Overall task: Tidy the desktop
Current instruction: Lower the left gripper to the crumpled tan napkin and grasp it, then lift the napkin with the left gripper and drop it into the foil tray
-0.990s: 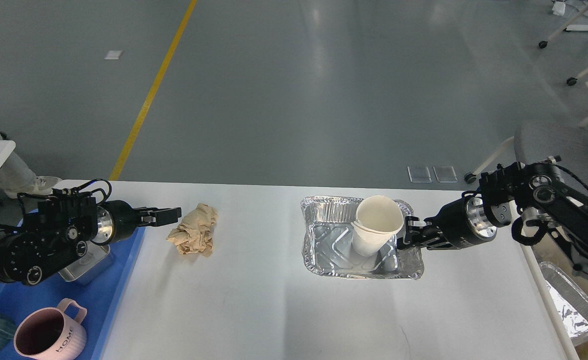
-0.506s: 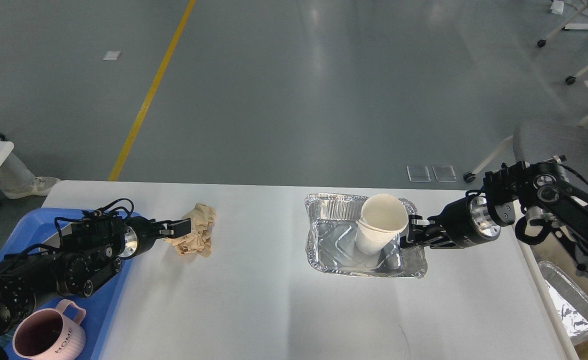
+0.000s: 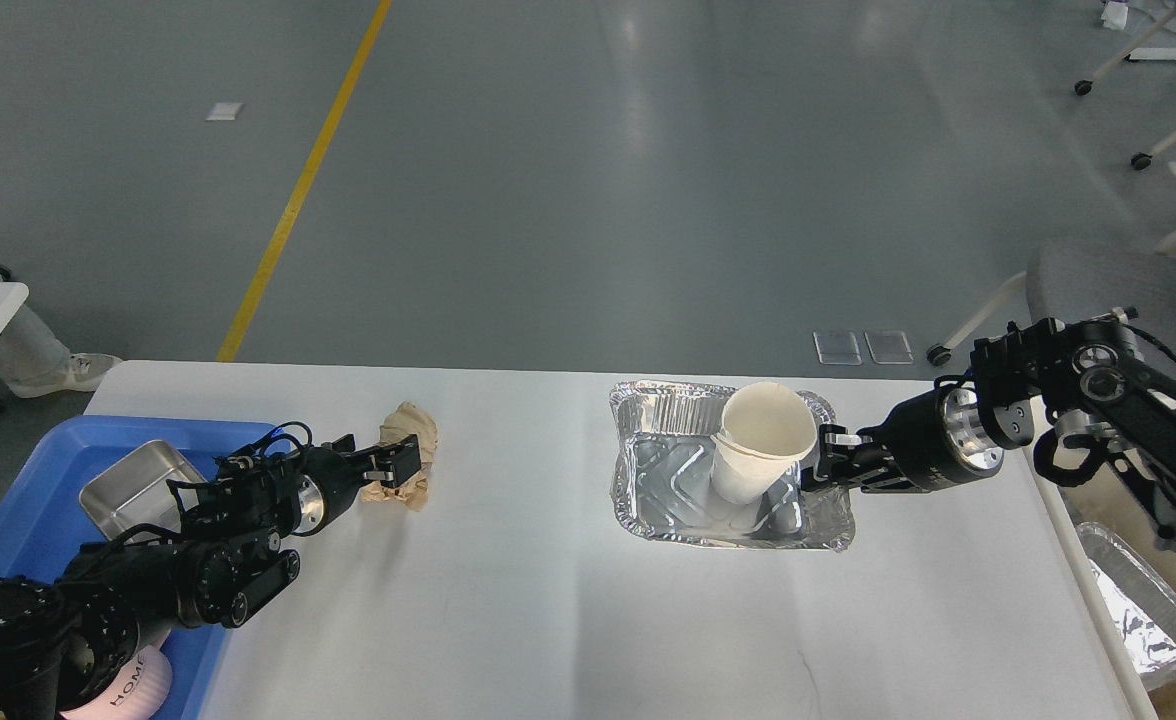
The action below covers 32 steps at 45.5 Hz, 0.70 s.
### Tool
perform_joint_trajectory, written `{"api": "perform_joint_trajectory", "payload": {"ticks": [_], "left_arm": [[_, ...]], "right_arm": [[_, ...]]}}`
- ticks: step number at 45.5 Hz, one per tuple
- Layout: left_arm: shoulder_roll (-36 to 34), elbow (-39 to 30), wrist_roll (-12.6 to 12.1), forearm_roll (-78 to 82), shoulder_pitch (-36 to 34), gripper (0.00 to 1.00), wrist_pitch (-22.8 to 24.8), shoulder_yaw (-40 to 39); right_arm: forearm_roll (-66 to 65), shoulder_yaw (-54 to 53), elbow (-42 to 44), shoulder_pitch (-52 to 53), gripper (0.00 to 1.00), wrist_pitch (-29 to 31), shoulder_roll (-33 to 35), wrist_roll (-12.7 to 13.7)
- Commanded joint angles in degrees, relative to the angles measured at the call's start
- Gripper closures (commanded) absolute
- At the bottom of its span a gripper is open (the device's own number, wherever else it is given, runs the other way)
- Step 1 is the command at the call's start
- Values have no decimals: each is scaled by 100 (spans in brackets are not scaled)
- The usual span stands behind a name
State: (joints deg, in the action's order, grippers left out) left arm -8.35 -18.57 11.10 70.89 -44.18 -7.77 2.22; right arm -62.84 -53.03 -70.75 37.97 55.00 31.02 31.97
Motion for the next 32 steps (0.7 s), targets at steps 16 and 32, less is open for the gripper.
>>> {"api": "perform_joint_trajectory", "payload": {"ticks": [16, 32], "left_arm": [[-158, -50, 595, -23, -134, 100, 944, 227], [-1053, -427, 1447, -58, -679, 98, 1707, 174]], "right_arm": [[0, 3, 9, -9, 100, 0, -17, 2], [-9, -6, 9, -9, 100, 0, -8, 2]]}}
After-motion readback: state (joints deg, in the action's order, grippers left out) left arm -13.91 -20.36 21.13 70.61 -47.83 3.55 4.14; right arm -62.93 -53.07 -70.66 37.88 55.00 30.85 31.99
